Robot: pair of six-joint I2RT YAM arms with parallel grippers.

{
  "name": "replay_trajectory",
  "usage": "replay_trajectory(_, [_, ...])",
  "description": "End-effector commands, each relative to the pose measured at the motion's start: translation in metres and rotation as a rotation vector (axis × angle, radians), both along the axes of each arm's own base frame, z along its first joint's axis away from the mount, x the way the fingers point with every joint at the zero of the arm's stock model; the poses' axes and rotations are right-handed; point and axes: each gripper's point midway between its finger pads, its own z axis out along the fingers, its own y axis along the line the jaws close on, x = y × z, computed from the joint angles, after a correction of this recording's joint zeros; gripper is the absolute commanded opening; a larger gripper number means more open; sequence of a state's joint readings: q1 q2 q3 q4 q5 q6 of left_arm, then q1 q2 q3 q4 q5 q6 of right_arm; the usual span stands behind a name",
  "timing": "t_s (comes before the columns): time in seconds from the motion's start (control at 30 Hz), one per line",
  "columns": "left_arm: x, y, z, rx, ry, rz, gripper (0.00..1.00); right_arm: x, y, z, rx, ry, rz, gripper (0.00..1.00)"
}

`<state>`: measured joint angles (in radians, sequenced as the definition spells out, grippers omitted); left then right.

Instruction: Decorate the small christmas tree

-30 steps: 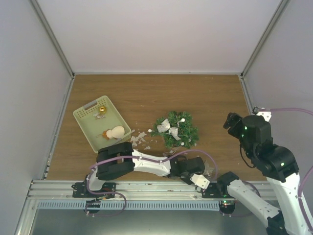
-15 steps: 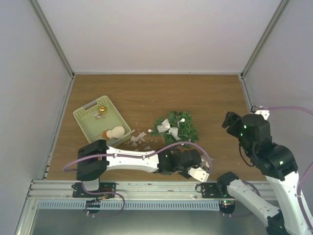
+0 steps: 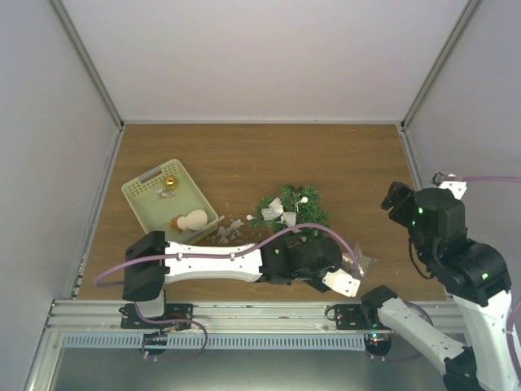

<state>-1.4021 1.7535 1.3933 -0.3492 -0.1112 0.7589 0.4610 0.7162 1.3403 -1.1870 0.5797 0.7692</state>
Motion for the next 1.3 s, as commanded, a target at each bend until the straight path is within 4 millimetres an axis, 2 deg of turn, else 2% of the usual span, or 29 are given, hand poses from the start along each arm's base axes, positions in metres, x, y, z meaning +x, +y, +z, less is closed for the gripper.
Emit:
replay_trajectory(0.0, [-0.005,-0.007,0.054,-0.122,0.036,-0.010,0.00,-0.009,-0.012,0.010,-0.049,0.003,-0.034,0.89])
replay_trajectory(0.23, [0.001,-0.015,0.093,-0.191,-0.009,-0.004,0.00,-0.008,-0.009,0.013,-0.059,0.025,-0.014,0.89])
replay_trajectory(0.4, [0.017,-0.014,0.122,-0.232,-0.114,0.034,0.00,0.010,0.012,0.007,-0.041,0.060,0.055,0.90])
replay_trajectory(0.47, [0.025,-0.010,0.132,-0.249,-0.143,0.052,0.00,0.014,0.017,0.014,-0.024,0.030,0.072,0.90])
replay_trajectory(0.67, [0.082,0.019,0.164,-0.311,-0.189,0.152,0.00,0.020,0.021,0.045,0.002,-0.049,0.086,0.89])
replay_trajectory(0.87, [0.132,0.057,0.209,-0.401,-0.211,0.228,0.00,0.032,0.037,0.047,0.062,-0.076,0.134,0.89])
replay_trajectory(1.07, [0.143,0.076,0.218,-0.410,-0.207,0.221,0.00,0.040,0.071,0.029,0.206,-0.105,0.260,0.89])
replay_trajectory(1.27, [0.146,0.097,0.228,-0.431,-0.142,0.169,0.00,0.044,0.114,0.057,0.364,-0.228,0.470,0.88])
